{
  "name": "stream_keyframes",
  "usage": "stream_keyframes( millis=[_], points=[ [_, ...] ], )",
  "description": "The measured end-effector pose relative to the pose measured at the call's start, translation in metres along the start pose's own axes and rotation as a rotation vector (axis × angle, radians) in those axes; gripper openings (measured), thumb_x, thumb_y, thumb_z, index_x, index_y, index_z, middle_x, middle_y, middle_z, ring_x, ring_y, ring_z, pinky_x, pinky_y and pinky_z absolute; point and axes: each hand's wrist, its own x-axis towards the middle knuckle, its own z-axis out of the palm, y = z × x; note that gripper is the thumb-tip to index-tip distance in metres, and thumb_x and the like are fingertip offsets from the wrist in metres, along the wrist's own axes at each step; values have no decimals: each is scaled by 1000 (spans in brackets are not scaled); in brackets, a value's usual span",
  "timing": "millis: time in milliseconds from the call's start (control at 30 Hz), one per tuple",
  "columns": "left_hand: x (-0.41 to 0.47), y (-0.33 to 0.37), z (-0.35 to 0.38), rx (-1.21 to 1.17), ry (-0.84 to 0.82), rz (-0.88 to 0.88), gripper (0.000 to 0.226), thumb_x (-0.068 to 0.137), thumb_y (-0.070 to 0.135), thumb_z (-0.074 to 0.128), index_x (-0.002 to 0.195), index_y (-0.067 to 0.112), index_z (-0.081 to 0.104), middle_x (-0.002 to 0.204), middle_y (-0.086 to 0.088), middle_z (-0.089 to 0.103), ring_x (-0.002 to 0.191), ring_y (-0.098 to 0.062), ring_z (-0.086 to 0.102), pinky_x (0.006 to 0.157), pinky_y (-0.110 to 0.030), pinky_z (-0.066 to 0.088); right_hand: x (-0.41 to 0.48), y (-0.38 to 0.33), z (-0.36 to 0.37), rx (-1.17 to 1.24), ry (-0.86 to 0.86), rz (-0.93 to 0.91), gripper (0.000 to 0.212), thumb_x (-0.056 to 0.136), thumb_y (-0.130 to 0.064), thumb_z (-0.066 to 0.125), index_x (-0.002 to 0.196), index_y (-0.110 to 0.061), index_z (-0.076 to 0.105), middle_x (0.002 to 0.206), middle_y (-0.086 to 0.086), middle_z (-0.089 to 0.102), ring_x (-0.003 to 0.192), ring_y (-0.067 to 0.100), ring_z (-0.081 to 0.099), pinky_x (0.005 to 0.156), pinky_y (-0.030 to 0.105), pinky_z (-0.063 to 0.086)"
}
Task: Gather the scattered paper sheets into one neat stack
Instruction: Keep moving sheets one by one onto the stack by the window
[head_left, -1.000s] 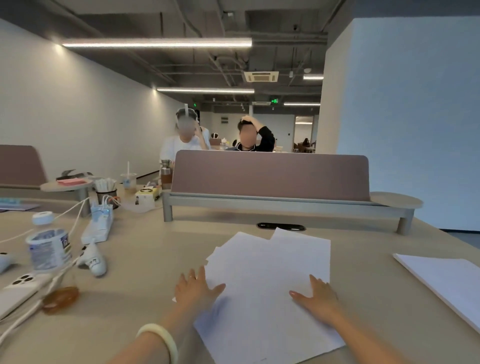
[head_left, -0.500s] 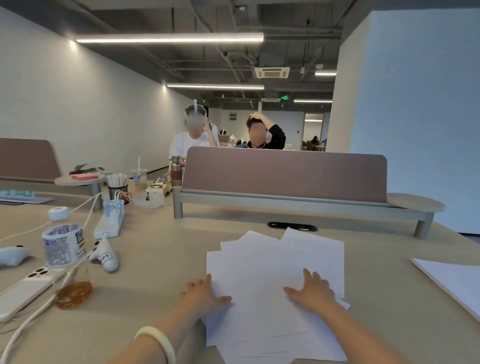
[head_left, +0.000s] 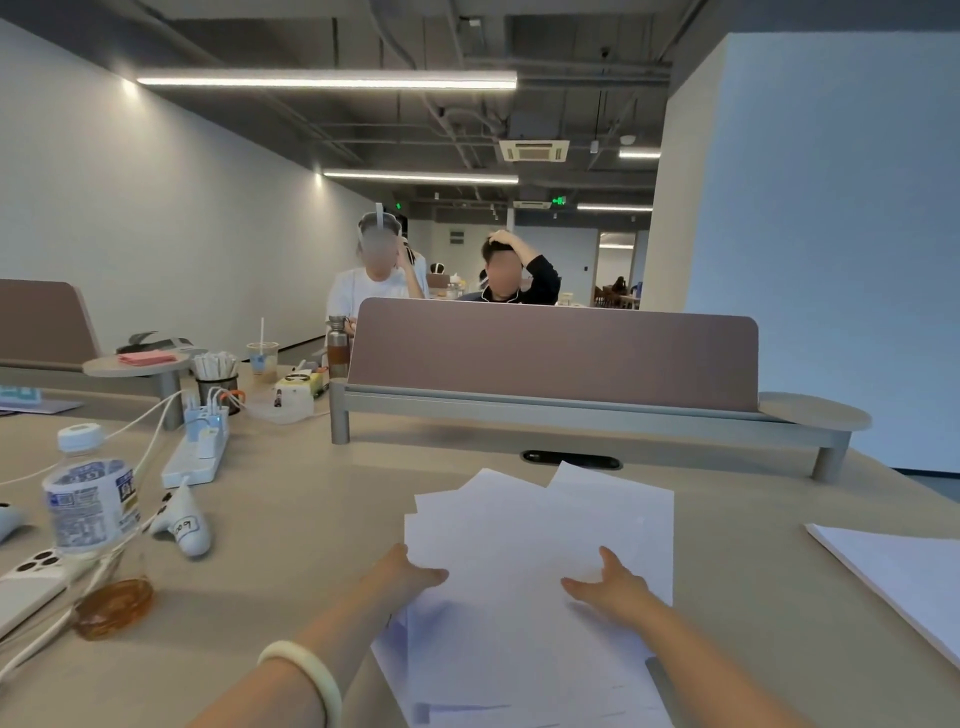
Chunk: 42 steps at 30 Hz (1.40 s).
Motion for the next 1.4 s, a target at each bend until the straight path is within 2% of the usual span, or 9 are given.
stream_keyframes(
  millis=[100, 300, 400, 533, 667, 800, 933, 1100, 1400],
  points=[
    [4, 1, -3, -62, 35, -40, 62, 85, 29, 66, 135, 5, 37, 98, -7, 56, 65, -19, 53, 41, -22, 33, 2, 0, -8, 173, -52, 2, 95, 84, -51, 59, 150, -17, 0, 154, 7, 27, 140, 29, 27, 115, 37, 27],
    [14, -1, -15, -79, 51, -60, 77, 86, 30, 66, 145, 2, 25, 147, -12, 35, 131, -30, 38, 90, -32, 39, -3, -7, -15, 409, -79, -63, 87, 90, -35, 59, 151, -14, 2, 155, 8, 22, 140, 27, 28, 110, 32, 28],
    [17, -3, -15, -66, 43, -68, 67, 86, 28, 67, 138, -1, 37, 136, -13, 45, 127, -29, 43, 94, -32, 40, 4, -6, -11, 531, -105, -57, 88, 87, -36, 62, 151, -18, 5, 155, 8, 23, 139, 29, 30, 111, 36, 29],
    [19, -10, -18, -18, 0, -116, 50, 82, 26, 69, 119, -6, 55, 76, -2, 47, 82, -19, 46, 73, -27, 32, 6, -4, -8, 736, -121, -10, 83, 86, -31, 65, 150, -17, 13, 147, 11, 35, 122, 26, 49, 96, 33, 41],
    [19, -16, -22, -100, -18, -142, 40, 74, 24, 77, 104, 0, 64, 96, -7, 61, 97, -28, 61, 71, -28, 40, 4, -7, -7, 850, -140, 12, 80, 86, -25, 66, 149, -13, 17, 146, 14, 35, 107, 25, 55, 88, 31, 42],
    [21, -18, -24, -192, -72, -154, 39, 72, 15, 78, 102, -6, 65, 93, -14, 66, 78, -29, 61, 64, -29, 47, 2, -11, -4, 948, -201, 13, 80, 84, -19, 69, 147, -13, 21, 140, 16, 38, 109, 29, 55, 98, 36, 46],
    [17, -15, -26, -314, -113, -172, 25, 73, 1, 75, 95, -8, 67, 102, -22, 69, 96, -38, 66, 83, -41, 54, 1, -12, 0, 975, -217, 11, 75, 84, -16, 69, 145, -10, 26, 126, 12, 42, 104, 29, 57, 98, 37, 47],
    [12, -14, -24, -430, -168, -204, 22, 75, -1, 74, 94, -7, 65, 96, -19, 68, 80, -32, 64, 63, -35, 52, -3, -10, 0, 996, -227, 17, 71, 84, -16, 68, 143, -8, 29, 126, 13, 45, 96, 27, 60, 81, 30, 51],
    [14, -17, -20, -254, -185, -65, 49, 72, 0, 75, 118, -2, 60, 117, -16, 64, 110, -34, 60, 98, -46, 48, -3, -6, 0, 1003, -215, 4, 62, 86, -14, 66, 139, -6, 35, 125, 14, 48, 105, 30, 58, 97, 37, 48]
  ],
)
